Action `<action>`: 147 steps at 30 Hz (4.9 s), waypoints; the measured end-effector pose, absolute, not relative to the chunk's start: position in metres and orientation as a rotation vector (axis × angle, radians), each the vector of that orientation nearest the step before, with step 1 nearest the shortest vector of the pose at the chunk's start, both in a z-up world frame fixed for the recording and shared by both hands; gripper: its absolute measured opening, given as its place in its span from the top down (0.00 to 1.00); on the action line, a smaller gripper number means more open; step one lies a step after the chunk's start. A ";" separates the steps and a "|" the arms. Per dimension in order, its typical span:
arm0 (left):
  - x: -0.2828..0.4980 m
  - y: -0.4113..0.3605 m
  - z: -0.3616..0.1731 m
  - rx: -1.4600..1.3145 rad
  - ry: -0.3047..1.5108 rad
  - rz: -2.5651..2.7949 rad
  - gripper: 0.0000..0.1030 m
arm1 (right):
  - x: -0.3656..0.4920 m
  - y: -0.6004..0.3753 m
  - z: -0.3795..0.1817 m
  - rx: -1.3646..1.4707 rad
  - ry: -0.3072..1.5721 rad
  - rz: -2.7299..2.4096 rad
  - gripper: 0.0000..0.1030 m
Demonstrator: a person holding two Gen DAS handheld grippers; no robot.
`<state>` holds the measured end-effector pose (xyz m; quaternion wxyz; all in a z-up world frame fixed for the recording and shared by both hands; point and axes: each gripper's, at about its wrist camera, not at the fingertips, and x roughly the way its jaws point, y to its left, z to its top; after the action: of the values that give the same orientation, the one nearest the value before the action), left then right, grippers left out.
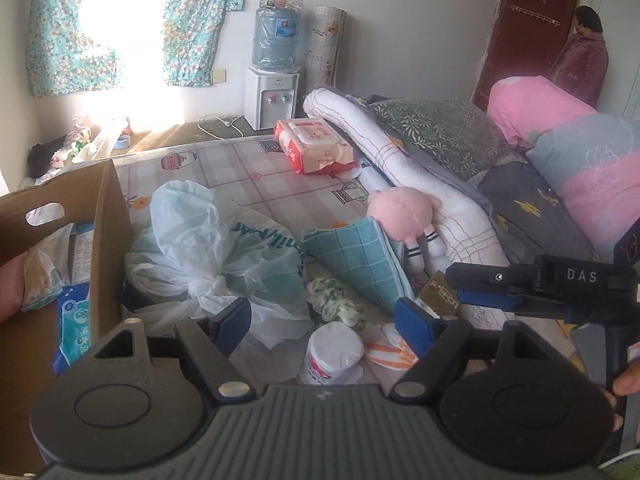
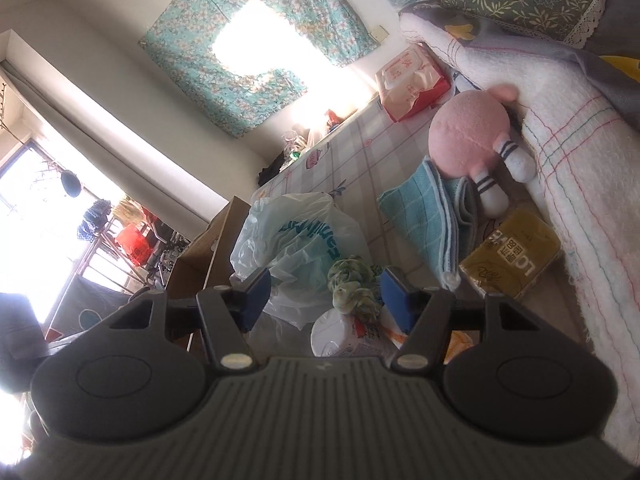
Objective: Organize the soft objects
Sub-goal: 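Move the right gripper to the pink plush pig, then close the right gripper on the pink pig's leg and lift it, then carry the pink pig with the right gripper over the cardboard box, then lower the pig into the box and open the right gripper, then move the right gripper to the blue-green towel and close on it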
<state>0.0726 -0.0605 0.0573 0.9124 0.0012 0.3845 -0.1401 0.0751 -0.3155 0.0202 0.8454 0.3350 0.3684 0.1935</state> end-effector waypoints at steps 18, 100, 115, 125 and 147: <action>0.107 -0.123 0.035 0.108 0.725 -0.397 0.31 | 0.109 -0.334 0.018 0.650 0.756 0.348 0.40; 0.117 0.209 0.032 -0.252 0.927 0.117 0.24 | 0.208 0.070 0.050 0.539 1.105 0.881 0.49; 0.125 0.226 0.004 -0.273 0.993 0.132 0.34 | 0.215 0.076 0.039 0.452 1.115 0.819 0.48; 0.103 0.194 0.057 -0.251 0.836 0.116 0.26 | 0.196 0.000 0.072 0.562 0.982 0.828 0.37; 0.180 -0.083 0.037 -0.029 0.929 -0.410 0.42 | 0.190 -0.319 0.023 0.612 0.922 0.264 0.32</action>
<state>0.1799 -0.0831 0.0372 0.8738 -0.0137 0.4446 -0.1965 0.1895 -0.3186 0.0231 0.8425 0.2900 0.4365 0.1250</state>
